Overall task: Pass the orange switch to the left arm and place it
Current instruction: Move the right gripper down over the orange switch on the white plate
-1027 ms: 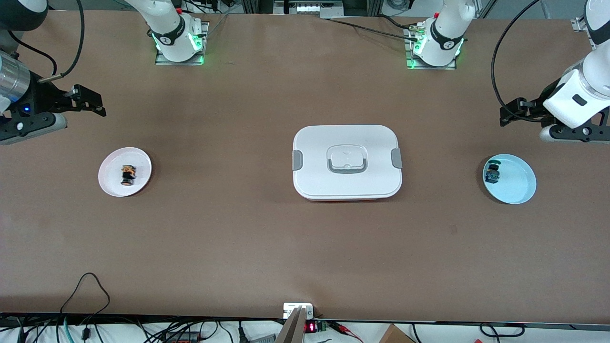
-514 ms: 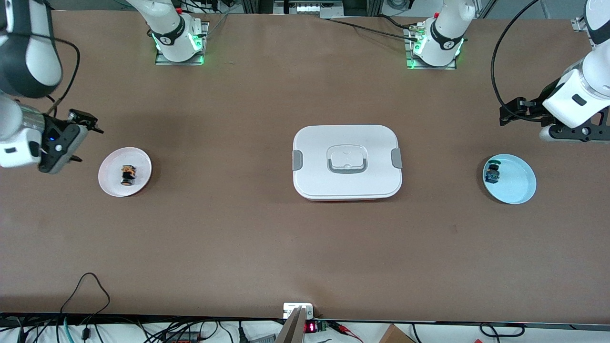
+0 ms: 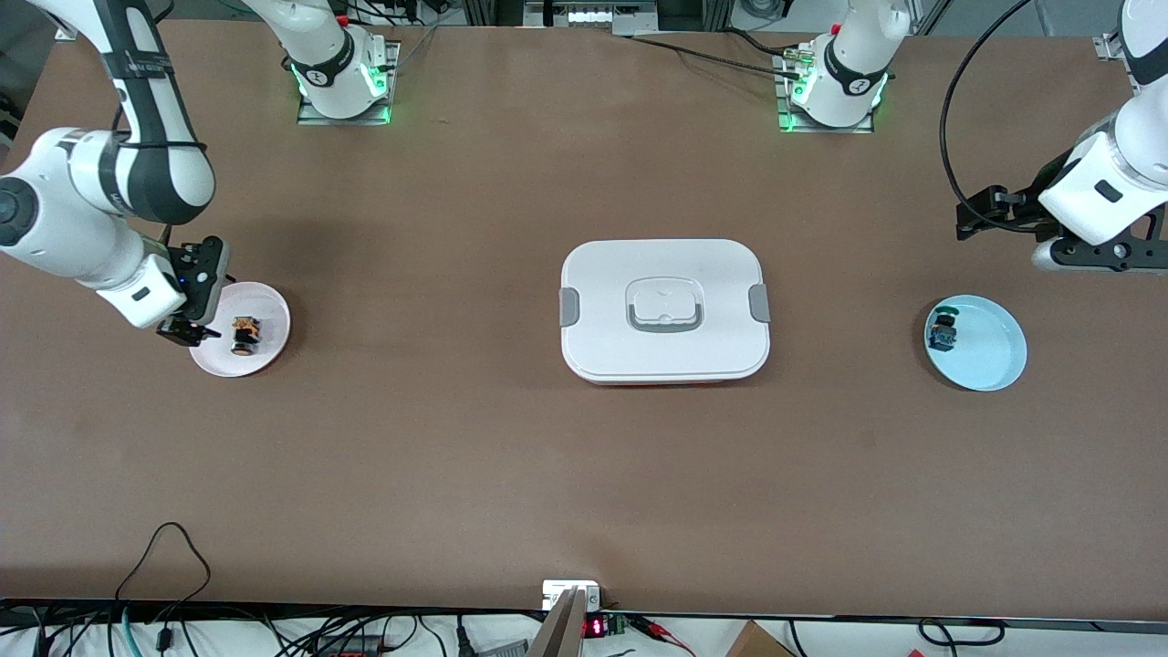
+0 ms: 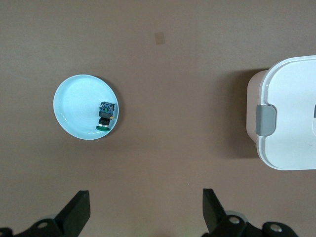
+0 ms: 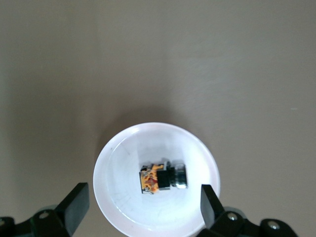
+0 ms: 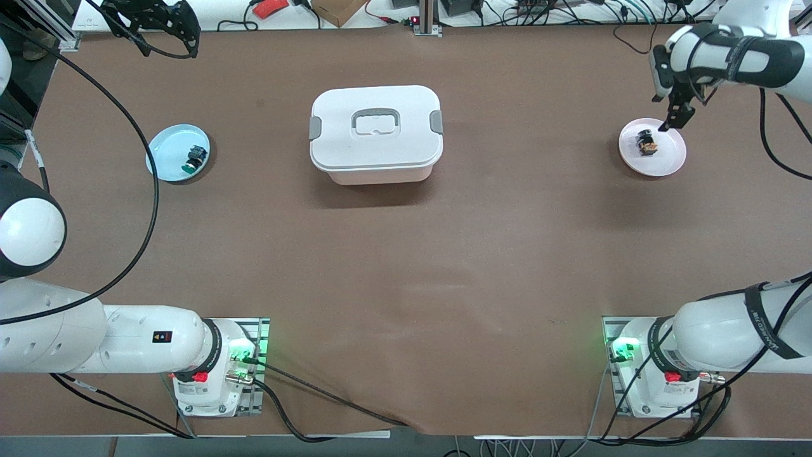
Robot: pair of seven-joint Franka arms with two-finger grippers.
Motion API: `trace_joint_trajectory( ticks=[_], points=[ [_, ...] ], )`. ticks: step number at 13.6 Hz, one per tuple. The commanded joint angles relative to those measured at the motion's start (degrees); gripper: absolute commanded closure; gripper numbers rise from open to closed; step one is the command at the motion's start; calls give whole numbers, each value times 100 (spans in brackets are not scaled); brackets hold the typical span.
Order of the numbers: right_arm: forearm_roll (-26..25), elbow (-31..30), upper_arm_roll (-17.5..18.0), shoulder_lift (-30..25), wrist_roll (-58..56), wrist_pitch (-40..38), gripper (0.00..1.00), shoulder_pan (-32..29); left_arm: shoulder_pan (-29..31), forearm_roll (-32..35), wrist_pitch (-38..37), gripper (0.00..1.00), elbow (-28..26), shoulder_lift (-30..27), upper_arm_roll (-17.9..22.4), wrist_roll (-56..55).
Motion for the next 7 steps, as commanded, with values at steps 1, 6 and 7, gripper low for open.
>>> trace_joint_trajectory(
  ticks=[1, 6, 7],
  points=[
    [-32, -122, 66, 554, -929, 786, 0, -422, -17, -100, -124, 0, 97, -14, 5, -34],
    [-32, -123, 66, 1118, -1320, 1492, 0, -528, -17, -100, -159, 0, 105, -14, 5, -42],
    [-32, -123, 75, 1136, -1311, 1493, 0, -520, -17, -100, -159, 0, 105, -14, 5, -42]
  ],
)
